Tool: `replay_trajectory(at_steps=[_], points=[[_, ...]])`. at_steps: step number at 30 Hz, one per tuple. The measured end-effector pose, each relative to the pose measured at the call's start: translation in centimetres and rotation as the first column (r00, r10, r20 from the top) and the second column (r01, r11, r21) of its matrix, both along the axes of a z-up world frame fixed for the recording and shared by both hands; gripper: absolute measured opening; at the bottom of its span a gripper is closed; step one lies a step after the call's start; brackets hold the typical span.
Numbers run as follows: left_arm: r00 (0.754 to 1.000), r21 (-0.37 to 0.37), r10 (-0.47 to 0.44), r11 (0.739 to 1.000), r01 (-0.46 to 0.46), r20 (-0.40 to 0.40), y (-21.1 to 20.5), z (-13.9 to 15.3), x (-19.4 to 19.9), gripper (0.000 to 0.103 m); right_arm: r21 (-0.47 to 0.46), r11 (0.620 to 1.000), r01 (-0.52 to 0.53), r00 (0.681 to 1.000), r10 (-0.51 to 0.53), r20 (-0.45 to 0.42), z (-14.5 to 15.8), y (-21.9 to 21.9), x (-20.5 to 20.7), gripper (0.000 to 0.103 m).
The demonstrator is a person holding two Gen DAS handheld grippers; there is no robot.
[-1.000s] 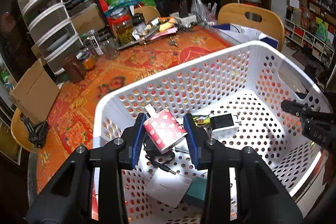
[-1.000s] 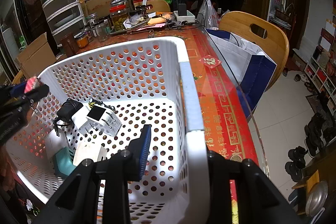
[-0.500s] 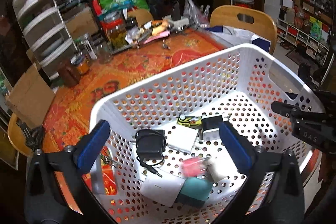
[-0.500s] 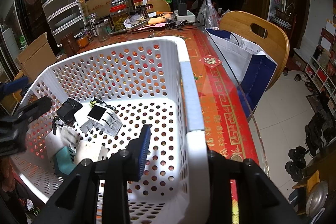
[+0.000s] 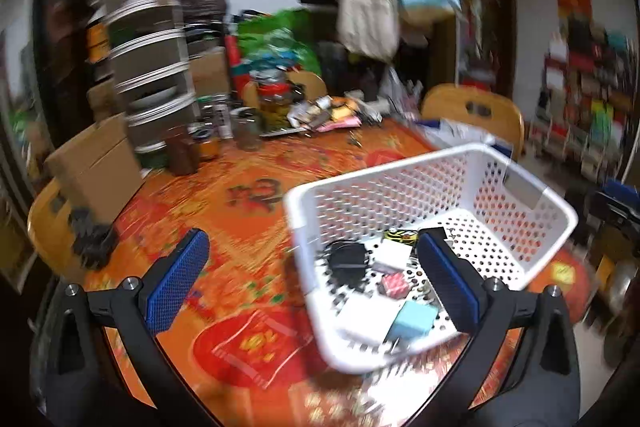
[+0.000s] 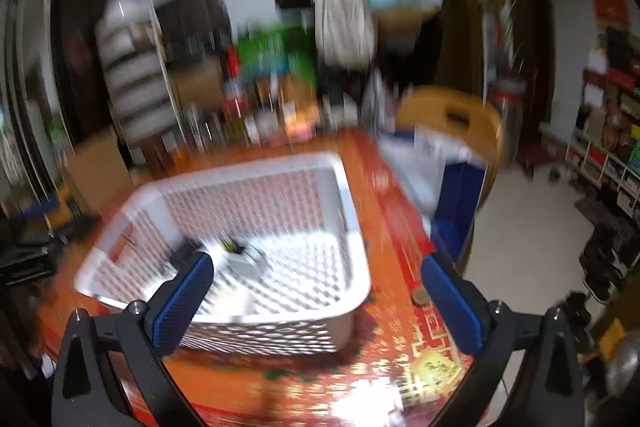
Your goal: Organize rigid objects
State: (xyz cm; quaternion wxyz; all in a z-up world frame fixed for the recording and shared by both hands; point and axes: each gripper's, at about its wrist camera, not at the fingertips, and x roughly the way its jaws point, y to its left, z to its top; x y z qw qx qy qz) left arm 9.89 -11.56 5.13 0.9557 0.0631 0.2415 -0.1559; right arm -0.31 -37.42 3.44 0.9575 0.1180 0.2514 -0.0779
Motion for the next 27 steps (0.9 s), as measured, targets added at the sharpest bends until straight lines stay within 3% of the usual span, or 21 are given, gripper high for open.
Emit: replay_trajectory(at_steps=[1,4,9,13,18,27], points=[[1.0,-0.021,0.017,1.0,-0.017,0.007,1.5,0.3,-1.0,0.103,-0.016,1.0,0.026,0.998,-0.025,0.064,0.8,1.5,-2.1,0.103],[0.997,-0.057,0.075,0.996,-0.075,0.011,6.1,1.2,-4.7,0.103,-0.048,0.997,0.055,0.99,-0.049,0.13,1.9,5.3,-5.8,0.103],[0.993,-0.059,0.106,0.993,-0.103,0.059,10.6,2.9,-11.8,0.103,-0.16,0.987,-0.025,0.996,0.038,0.08,3.3,12.8,-10.3,0.103],[0.998,-0.06,0.016,0.998,-0.012,0.061,10.2,2.9,-15.5,0.103,-0.2,0.976,-0.086,0.992,0.102,0.072,3.6,16.3,-12.5,0.103],[0.998,-0.026,-0.047,0.998,0.048,0.042,6.4,1.9,-17.2,0.103,-0.169,0.981,-0.098,0.994,0.104,0.025,3.5,16.6,-12.9,0.103],[0.998,0.001,-0.053,0.999,0.053,-0.017,3.1,-0.4,-15.1,0.103,-0.078,0.996,-0.038,0.999,0.037,-0.019,1.6,11.9,-11.8,0.103]])
